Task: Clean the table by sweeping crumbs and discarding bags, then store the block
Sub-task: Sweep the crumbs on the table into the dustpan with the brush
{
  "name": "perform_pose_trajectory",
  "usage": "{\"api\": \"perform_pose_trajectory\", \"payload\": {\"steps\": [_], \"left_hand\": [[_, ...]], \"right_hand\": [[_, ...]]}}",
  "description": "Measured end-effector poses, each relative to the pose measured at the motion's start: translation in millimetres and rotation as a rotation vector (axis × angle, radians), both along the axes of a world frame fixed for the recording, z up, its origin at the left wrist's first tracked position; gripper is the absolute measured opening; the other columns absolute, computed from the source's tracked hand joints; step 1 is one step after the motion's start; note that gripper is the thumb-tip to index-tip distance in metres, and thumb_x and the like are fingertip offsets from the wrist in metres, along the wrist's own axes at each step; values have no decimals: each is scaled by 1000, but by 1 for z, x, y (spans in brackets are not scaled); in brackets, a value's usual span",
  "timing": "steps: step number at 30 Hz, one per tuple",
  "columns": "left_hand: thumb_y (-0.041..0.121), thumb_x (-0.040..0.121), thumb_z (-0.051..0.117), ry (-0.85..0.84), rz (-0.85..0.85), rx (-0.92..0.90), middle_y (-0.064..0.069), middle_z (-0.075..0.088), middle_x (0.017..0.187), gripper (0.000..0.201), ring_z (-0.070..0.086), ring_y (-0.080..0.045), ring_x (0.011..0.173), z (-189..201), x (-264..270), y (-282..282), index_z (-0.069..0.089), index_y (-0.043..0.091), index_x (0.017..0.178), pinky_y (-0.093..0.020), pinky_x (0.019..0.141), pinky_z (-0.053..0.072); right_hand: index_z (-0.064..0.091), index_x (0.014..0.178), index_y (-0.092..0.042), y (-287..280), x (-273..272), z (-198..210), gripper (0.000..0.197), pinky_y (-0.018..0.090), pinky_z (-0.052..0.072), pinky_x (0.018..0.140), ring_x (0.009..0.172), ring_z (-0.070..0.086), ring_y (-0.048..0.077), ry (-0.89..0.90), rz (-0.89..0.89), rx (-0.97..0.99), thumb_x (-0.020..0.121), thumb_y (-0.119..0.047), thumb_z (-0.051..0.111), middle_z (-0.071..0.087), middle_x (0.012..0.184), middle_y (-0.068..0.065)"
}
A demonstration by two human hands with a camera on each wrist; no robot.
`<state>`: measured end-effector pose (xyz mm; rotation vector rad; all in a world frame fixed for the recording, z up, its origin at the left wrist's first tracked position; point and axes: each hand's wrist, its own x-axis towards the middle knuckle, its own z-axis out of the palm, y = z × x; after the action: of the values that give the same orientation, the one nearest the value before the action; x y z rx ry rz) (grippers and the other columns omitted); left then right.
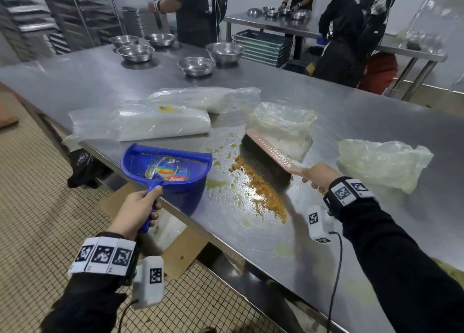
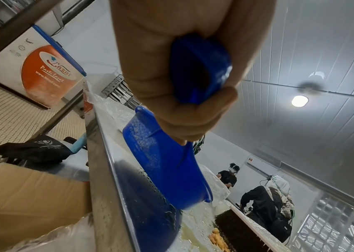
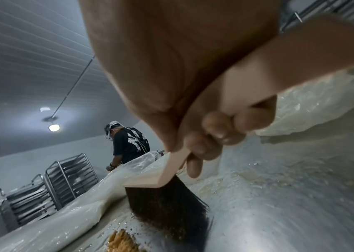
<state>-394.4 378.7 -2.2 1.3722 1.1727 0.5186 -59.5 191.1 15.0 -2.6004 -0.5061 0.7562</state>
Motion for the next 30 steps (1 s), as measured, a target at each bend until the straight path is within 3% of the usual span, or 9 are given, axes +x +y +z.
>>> {"api": "perform_pose_trajectory", "payload": {"steps": [7,8,11,13,18,22,24,27,30], "left_hand": [[27,96,47,-52,7,-25,-2,44,62,21,39,-2,30,5,-1,7,57,10,91,-13,29,31],[26,96,47,-61,7,-27,-2,43,62,21,39,-1,29,5,0,8,57,9,90,-13,29,31],[26,97,46,-55,-5,-15,-3,43,63,21,39,-1,29,8,0,7,56,9,90,-13,29,32],[26,97,46,-53,-10,-13,-3,44,63,20,40,-1,30,9,0,5,57,11,89,-13,29,33],[25,97,46,-51,11,-23,-4,41,61,21,36,-1,27,6,1,3,55,9,86,-12,29,29],[23,97,45,-90,28,-29,-3,40,62,21,36,-1,28,8,-3,0,53,10,84,-11,29,29],[23,97,46,-98,45,-20,-4,41,63,21,37,-1,28,9,-5,-1,53,10,83,-11,29,30],[25,97,46,-86,64,-7,-4,42,64,21,37,-1,29,10,-7,-3,53,12,82,-11,29,30],[26,96,47,-87,41,-3,-4,43,64,22,39,-2,29,9,-7,-9,54,12,81,-11,30,31]], "right_hand": [[70,91,-8,-4,0,-14,47,29,42,64,70,60,23,-254,84,-48,92,-50,47,65,85,8],[71,88,-9,-5,1,-14,46,29,43,65,71,60,24,-236,106,-48,92,-49,48,64,82,7],[70,75,-12,-10,7,-6,43,26,35,54,54,47,17,-167,135,-54,91,-47,51,51,61,1],[69,71,-15,-13,12,-2,42,25,33,52,52,45,15,-185,134,-33,90,-49,52,50,59,-1],[72,87,-18,-10,9,-13,46,25,40,58,58,52,15,-318,161,-36,90,-56,46,59,68,1],[73,96,-18,-12,3,-25,53,29,49,73,82,64,22,-320,228,-90,88,-62,44,71,96,5],[74,94,-20,-20,1,-23,51,29,49,72,78,62,20,-300,261,-86,88,-61,45,69,92,2],[74,87,-23,-42,2,-18,45,25,39,60,69,55,15,-300,279,-88,88,-59,47,66,82,0],[75,85,-27,-71,5,-19,40,27,36,61,62,51,14,-285,211,-17,89,-56,48,57,65,-6]]}}
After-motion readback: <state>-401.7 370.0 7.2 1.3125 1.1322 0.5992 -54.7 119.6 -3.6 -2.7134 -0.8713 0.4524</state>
